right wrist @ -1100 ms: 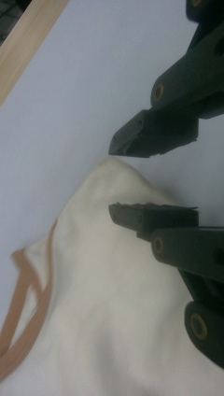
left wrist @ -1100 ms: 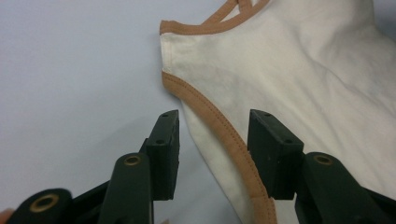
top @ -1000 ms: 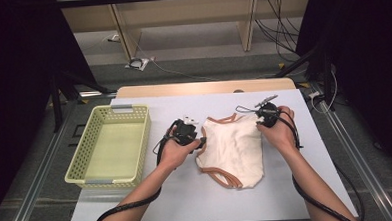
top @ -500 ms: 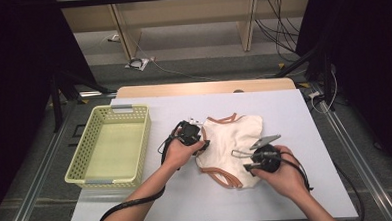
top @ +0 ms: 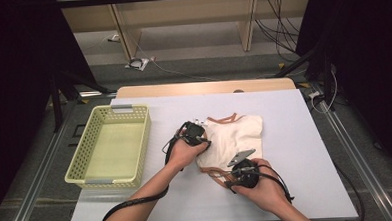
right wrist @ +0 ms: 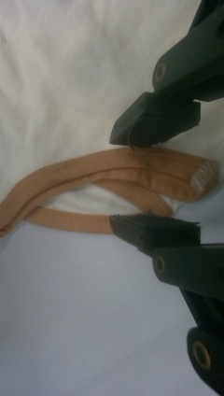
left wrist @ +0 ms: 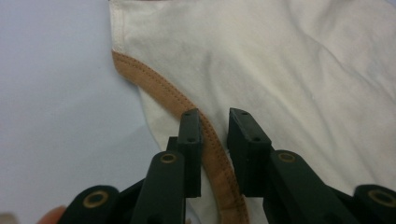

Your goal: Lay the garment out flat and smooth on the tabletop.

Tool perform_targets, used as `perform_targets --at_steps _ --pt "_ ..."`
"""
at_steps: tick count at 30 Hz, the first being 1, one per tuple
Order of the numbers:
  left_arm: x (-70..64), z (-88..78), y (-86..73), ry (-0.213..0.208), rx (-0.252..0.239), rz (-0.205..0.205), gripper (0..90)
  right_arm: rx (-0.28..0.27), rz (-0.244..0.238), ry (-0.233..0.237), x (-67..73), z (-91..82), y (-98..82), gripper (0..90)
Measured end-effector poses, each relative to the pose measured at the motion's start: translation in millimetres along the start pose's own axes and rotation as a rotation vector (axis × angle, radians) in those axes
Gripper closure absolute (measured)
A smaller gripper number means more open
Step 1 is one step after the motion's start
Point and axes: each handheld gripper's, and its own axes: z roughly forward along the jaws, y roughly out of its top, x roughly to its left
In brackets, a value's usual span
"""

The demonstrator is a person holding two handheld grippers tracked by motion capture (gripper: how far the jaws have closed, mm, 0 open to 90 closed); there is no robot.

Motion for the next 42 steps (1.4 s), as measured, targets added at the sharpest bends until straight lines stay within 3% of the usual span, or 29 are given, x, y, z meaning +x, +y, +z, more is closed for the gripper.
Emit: perform_targets --at_steps 3,11,17,25,28,31,33,36,37,39,40,42 --pt "-1.0 -0.6 -0.1 0.005 0.006 -0.004 79.2 0.012 -0.030 -0.059 5.1 1.5 1.7 63.1" --pt "-6.8 -3.0 -3.1 0.056 0.007 0.040 86.5 0.021 -0.024 -0.087 3.2 -0.6 0.4 84.2" --pt "-11.4 -3.7 -5.3 0.080 0.010 0.065 87.6 0.015 -0.019 -0.082 2.0 -1.7 -0.7 86.0" --pt "-19.4 -11.9 -16.9 0.071 0.018 0.066 87.7 0.027 -0.013 -0.057 -2.0 -9.7 -9.5 85.9" --pt "-28.7 -17.4 -23.9 0.057 0.030 0.081 87.7 0.048 0.005 -0.033 -3.8 -16.4 -15.0 85.7" --pt "-37.8 -23.4 -31.9 0.036 0.039 0.096 87.6 0.063 -0.009 -0.030 -6.4 -22.3 -22.7 85.2" --pt "-42.9 -27.9 -37.3 -0.008 0.041 0.116 87.1 0.085 -0.012 -0.026 -6.8 -25.9 -28.0 84.4" --pt "-43.8 -35.5 -42.0 -0.093 0.027 0.113 80.9 0.103 -0.020 -0.029 -8.6 -33.5 -37.9 83.4" --pt "-42.6 -38.9 -41.0 -0.100 0.004 0.117 77.3 0.108 -0.018 -0.030 -9.5 -36.3 -41.1 82.9" --pt "-39.0 -46.1 -34.3 -0.073 -0.048 0.123 70.6 0.106 0.005 -0.035 -11.3 -40.4 -47.0 80.7" --pt "-36.0 -48.8 -29.1 -0.061 -0.072 0.116 67.2 0.112 -0.014 -0.034 -13.9 -42.2 -50.0 79.2" --pt "-29.3 -49.8 -17.5 -0.022 -0.119 0.116 56.4 0.099 -0.005 -0.025 -15.9 -44.0 -53.6 74.4"
